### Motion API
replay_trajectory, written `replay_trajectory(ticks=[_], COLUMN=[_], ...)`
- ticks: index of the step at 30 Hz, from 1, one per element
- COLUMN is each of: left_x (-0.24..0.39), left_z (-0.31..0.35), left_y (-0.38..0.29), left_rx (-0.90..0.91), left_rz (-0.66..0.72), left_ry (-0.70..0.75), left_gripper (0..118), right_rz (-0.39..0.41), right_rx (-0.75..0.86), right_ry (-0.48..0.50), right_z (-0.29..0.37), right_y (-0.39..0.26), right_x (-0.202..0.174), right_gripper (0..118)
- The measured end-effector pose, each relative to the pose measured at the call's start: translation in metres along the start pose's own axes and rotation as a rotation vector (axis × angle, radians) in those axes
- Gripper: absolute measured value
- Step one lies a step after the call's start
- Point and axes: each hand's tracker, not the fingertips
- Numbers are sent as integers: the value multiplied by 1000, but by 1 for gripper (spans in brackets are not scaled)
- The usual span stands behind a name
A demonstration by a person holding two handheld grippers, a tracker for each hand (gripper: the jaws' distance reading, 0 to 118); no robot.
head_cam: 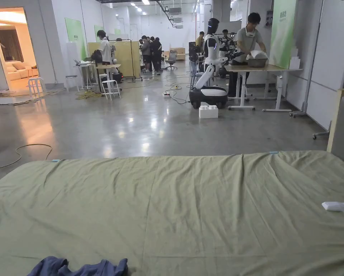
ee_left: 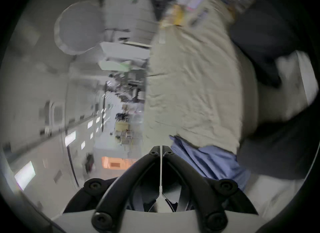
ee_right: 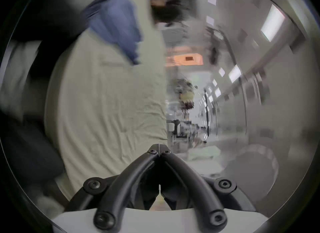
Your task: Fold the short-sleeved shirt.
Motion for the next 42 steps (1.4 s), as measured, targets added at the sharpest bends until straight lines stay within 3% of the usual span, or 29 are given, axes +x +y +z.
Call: replay_trajectory(ticks=[4,7,9,10,11,12,13,16,18,23,32,36,38,39,40,42], left_x=[-84,-115,-115,-112,-109,-108,-108,-98,-101,-102,-108,-109,-102,-97,-92,-80], left_z=[12,24,23,24,24,26,29,32,31,31,24,4,-15,-27,-43,-74], left_y=[1,-30,-48,-47,-42,-39,-39,-21,-23,-22,-44,-67,-83,-94,-106,-124], left_rx=[57,193,239,227,216,180,170,214,228,225,210,46,-40,-71,-113,-186], left_rz=[713,1291,1477,1451,1423,1277,1227,1275,1297,1292,1367,1340,1340,1343,1350,1312], left_ry=[151,154,44,29,29,80,96,63,60,66,52,30,24,12,-37,-74], left_gripper=[1,1,1,1,1,1,1,1,1,1,1,1,18,34,61,89], right_rz=[-757,-1263,-1531,-1573,-1543,-1474,-1441,-1396,-1423,-1375,-1448,-1450,-1449,-1450,-1458,-1478], right_rx=[-14,18,8,-29,-31,-19,-16,29,14,11,-16,-44,-71,-90,-112,-148], right_ry=[-200,-276,-187,-168,-191,-209,-213,-222,-204,-208,-181,-132,-98,-83,-55,-16], right_z=[15,31,33,34,34,36,37,39,38,39,34,28,22,19,16,10], right_y=[-22,-52,-69,-72,-73,-69,-65,-61,-60,-56,-63,-66,-77,-78,-79,-79], right_x=[58,65,53,48,48,49,50,55,53,52,50,38,27,22,17,9], right_gripper=[0,0,0,0,0,0,0,0,0,0,0,0,0,0,0,0])
